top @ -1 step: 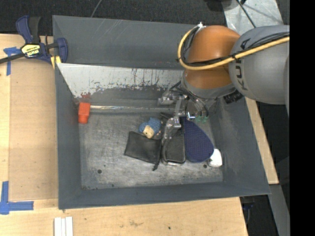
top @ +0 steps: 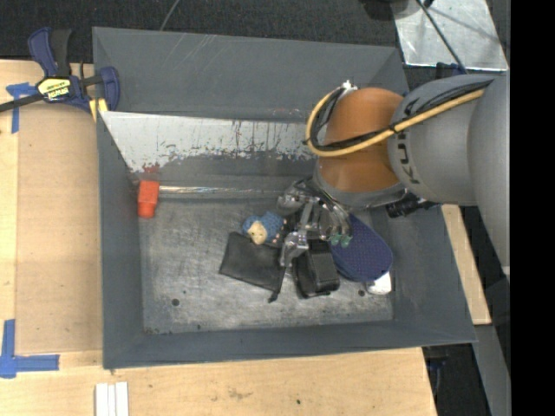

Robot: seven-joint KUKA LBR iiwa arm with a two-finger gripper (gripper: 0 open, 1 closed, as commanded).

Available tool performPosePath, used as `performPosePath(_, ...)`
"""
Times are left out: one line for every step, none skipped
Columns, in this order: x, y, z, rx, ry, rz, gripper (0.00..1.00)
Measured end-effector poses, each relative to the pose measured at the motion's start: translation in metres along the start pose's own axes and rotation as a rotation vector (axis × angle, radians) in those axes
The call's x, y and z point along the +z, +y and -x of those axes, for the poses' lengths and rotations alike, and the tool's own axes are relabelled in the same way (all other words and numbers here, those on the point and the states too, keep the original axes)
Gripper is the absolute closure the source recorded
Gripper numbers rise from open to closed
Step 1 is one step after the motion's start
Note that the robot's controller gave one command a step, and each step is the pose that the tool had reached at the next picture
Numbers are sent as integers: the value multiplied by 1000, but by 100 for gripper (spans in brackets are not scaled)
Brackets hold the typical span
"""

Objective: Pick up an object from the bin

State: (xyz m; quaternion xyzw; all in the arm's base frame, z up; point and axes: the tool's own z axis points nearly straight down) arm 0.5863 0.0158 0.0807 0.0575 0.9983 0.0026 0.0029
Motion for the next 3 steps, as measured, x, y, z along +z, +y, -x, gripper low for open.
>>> performPosePath(-3,-1,2,-1,-4,-2,100)
performPosePath(0,49,-27,-272,-28,-10,100)
performPosePath(-175,56,-28,-384,-7,-4,100)
